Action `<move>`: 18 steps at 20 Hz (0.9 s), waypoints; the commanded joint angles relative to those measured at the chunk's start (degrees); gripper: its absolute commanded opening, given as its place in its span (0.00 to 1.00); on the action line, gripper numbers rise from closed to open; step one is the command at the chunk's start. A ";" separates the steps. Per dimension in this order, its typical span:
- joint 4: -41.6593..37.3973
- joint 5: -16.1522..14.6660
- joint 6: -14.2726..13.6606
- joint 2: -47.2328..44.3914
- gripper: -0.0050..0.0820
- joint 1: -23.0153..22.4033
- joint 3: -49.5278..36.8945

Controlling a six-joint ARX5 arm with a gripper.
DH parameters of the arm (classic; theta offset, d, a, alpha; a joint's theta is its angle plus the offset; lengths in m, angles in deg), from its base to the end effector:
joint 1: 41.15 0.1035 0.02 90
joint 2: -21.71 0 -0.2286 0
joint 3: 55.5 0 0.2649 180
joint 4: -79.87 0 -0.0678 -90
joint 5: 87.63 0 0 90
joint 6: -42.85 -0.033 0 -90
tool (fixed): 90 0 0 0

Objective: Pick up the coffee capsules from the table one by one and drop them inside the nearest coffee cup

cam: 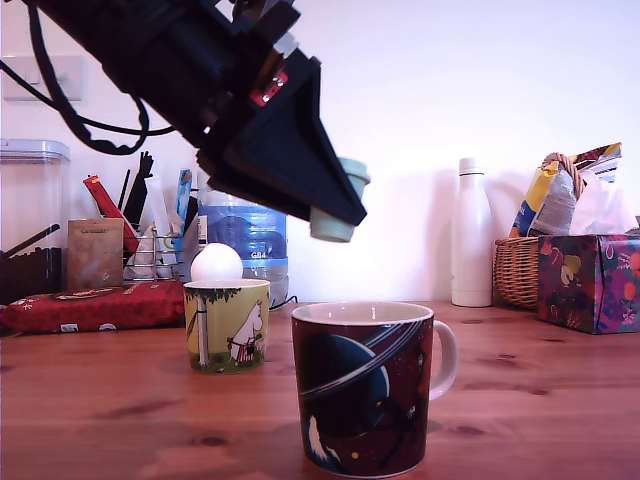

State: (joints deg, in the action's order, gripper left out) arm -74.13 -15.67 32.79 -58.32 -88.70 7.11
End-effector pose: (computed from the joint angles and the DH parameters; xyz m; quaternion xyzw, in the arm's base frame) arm 0.1985 -0.2321 0.1812 0.1623 0.3122 -0.5326 0.7697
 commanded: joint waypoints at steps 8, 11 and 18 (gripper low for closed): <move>1.73 -0.07 -0.46 -1.01 0.29 -3.06 0.46; 3.02 0.90 -0.44 -1.03 0.29 -3.74 0.50; 9.70 2.03 -1.07 -4.70 0.29 -3.87 6.16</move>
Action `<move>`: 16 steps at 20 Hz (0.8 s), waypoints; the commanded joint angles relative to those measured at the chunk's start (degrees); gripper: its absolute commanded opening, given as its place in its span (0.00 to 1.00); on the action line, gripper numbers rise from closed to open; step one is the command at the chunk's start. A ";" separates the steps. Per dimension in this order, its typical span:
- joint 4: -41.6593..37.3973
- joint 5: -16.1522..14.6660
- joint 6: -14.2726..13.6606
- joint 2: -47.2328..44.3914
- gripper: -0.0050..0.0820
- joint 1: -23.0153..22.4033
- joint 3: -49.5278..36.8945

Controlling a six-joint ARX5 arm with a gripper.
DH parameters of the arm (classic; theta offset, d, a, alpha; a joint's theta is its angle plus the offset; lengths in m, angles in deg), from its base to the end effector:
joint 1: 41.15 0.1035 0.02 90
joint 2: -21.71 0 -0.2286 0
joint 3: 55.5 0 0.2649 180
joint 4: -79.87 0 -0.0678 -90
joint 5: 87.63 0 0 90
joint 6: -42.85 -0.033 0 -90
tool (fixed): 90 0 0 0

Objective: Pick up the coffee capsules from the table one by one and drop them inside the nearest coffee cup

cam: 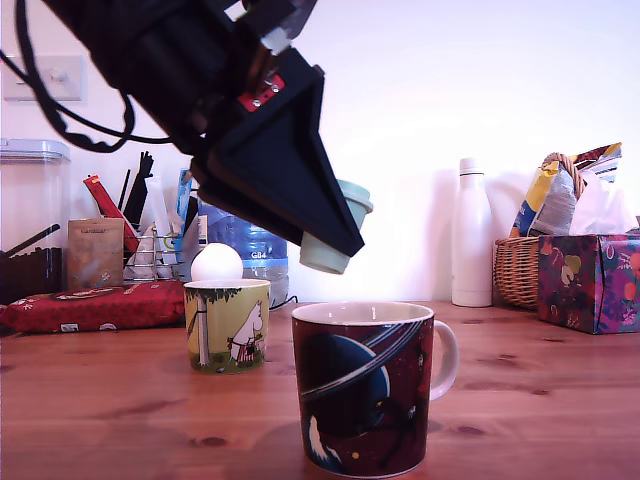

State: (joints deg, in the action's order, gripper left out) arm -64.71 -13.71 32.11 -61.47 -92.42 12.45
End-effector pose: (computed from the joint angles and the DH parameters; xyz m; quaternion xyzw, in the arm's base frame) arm 0.1878 -0.2488 0.1839 0.1991 0.3590 -0.5372 0.7368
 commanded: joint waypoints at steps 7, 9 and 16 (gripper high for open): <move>7.45 3.37 -2.05 -9.88 0.29 -1.44 8.70; 8.20 5.14 -2.38 -10.95 0.29 -1.75 9.70; 9.07 5.18 -2.36 -10.97 0.29 -1.77 10.12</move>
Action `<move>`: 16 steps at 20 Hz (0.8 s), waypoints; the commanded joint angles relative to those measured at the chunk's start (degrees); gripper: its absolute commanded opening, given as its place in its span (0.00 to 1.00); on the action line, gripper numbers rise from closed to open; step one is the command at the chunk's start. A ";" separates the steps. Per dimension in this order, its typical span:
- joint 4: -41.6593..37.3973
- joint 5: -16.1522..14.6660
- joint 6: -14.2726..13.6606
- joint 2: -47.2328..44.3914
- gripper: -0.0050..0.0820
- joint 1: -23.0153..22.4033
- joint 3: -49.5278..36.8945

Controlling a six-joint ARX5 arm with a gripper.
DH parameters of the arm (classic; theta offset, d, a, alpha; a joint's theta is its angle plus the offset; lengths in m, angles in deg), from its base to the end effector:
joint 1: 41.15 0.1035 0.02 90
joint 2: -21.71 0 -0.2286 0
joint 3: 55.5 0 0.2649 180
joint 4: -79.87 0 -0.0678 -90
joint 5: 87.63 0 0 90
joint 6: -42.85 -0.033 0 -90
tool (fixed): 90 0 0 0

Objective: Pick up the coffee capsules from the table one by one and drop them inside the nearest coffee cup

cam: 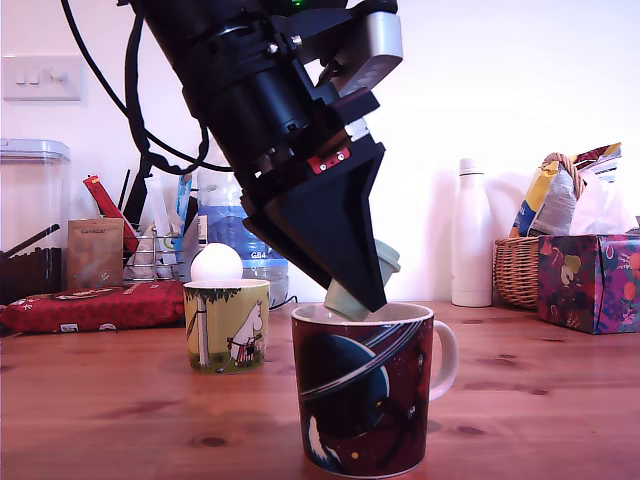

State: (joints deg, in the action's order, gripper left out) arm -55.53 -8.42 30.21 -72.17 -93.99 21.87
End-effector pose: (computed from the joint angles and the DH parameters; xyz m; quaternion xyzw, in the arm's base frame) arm 0.1992 -0.2730 0.1686 0.2618 0.4217 -0.5035 0.7072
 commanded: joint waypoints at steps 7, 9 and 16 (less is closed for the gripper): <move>-0.28 -0.55 -0.22 -0.26 0.41 -0.15 0.70; -0.26 -0.24 0.68 -0.26 0.90 -0.15 0.81; -2.01 -0.09 0.63 -0.20 0.93 -0.17 1.20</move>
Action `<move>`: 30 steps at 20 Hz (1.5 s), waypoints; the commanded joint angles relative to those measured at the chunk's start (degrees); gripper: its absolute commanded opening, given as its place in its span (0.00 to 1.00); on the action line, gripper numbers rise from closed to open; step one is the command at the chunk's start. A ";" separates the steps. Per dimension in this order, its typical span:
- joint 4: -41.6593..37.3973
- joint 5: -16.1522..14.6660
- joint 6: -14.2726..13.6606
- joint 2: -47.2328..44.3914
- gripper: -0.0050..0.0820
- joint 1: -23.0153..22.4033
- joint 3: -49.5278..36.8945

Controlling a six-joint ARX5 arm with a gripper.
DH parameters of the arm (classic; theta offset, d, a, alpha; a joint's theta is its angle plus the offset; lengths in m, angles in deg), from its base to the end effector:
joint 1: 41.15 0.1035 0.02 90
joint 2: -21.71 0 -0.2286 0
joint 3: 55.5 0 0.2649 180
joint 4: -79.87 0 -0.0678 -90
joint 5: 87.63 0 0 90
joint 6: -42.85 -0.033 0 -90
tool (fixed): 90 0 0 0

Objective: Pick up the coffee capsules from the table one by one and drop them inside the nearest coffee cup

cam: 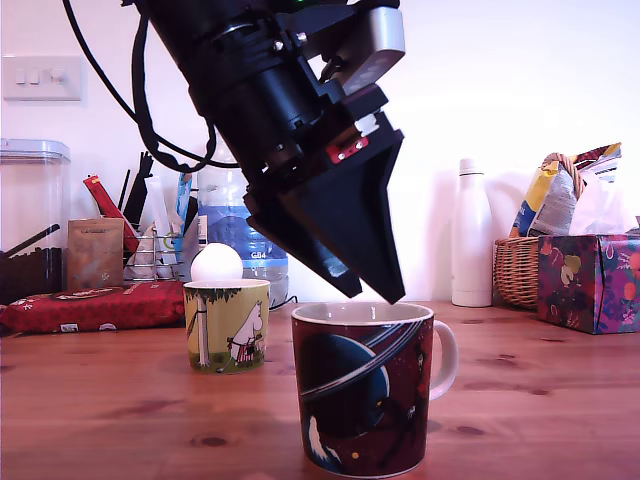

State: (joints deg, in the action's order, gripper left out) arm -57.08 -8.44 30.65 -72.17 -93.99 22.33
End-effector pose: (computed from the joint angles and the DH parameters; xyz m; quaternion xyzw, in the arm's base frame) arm 0.2014 -0.2759 0.1723 0.2544 0.4090 -0.5051 0.7162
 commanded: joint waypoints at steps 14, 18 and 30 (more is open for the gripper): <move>-7.17 -1.03 -0.20 4.35 0.03 0.66 1.16; -11.37 -6.49 0.26 4.76 0.03 4.04 1.14; -17.73 -10.71 1.84 6.40 0.03 22.25 -3.43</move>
State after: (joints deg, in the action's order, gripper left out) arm -74.28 -18.80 32.13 -67.17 -72.59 21.49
